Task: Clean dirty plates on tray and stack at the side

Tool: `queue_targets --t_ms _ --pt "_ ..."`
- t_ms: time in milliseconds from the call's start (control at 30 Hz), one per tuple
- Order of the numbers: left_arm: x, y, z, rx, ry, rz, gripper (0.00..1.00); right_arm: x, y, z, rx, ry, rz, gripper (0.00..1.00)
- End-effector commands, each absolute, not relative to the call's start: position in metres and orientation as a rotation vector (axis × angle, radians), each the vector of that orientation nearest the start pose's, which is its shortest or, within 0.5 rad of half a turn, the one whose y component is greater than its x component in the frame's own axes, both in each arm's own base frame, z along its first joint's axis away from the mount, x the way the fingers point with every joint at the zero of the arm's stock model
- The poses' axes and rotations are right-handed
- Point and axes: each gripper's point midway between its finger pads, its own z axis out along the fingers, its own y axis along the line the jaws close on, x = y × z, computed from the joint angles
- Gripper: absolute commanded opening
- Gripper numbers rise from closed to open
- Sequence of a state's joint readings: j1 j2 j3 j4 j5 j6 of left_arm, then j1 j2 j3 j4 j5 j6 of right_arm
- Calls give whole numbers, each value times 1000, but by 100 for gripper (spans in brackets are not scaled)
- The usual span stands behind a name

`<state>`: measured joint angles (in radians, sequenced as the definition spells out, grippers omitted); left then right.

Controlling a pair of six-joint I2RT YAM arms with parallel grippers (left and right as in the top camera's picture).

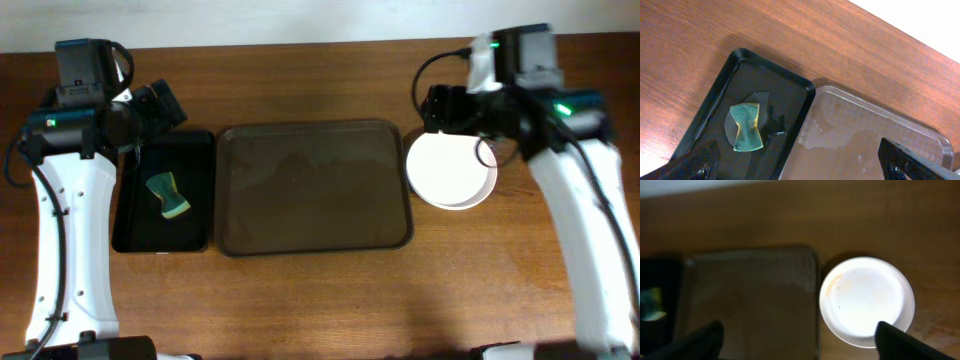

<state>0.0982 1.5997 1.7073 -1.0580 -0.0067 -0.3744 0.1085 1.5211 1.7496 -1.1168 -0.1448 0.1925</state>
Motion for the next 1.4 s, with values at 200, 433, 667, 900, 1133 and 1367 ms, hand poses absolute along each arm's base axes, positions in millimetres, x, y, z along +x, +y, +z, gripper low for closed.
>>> queue_targets --t_ms 200,433,667,900,1133,1367 --pt "406 41 261 -576 2465 -104 99 275 27 408 -26 2187 86 98" --pt "406 41 261 -576 2465 -105 99 229 -1 412 29 2138 -66 98" --pt "406 41 261 -576 2465 -104 99 254 14 354 -64 1900 -15 98" --pt "406 41 261 -576 2465 -105 99 247 36 276 -221 1685 43 98" --pt "406 41 261 -576 2465 -105 99 240 36 223 -215 1564 45 98" --pt "406 41 261 -576 2465 -104 99 239 36 195 -216 1569 46 98"
